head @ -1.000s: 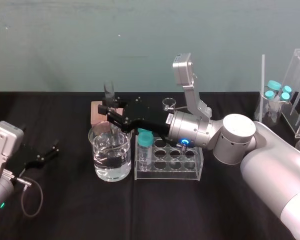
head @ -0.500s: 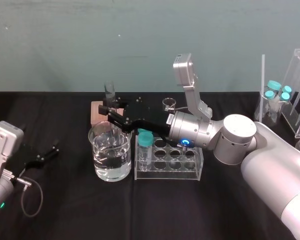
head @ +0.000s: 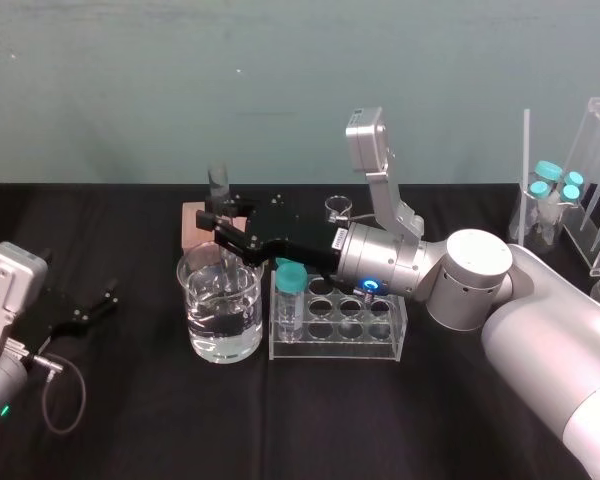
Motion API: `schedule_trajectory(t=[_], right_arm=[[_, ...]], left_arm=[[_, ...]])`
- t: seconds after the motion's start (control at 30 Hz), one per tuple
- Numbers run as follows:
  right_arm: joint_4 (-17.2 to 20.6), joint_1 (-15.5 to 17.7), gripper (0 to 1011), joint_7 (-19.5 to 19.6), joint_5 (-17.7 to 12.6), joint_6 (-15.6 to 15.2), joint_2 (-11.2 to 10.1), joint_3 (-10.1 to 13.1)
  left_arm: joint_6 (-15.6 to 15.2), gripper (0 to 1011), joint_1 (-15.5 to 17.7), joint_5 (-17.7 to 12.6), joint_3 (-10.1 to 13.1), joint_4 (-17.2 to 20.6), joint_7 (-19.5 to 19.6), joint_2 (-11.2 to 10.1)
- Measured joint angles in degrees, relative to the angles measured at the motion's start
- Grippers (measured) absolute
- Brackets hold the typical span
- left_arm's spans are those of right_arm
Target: Hold the test tube with one hand and immerse one end into the beaker, then return it to the test tube rack.
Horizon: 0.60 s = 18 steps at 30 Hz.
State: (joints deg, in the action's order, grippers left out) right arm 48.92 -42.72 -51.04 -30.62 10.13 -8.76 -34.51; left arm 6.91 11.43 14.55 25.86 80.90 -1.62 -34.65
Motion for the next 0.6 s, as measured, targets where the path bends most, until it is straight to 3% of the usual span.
schedule_trajectory(t=[0.6], right_arm=[[0.77,0.3,227,0.34,-0.11,-0.15,-0.28,-0.06]], left_arm=[[0.0,1000,0.0,0.0,0.0,0.0,0.0,0.0]])
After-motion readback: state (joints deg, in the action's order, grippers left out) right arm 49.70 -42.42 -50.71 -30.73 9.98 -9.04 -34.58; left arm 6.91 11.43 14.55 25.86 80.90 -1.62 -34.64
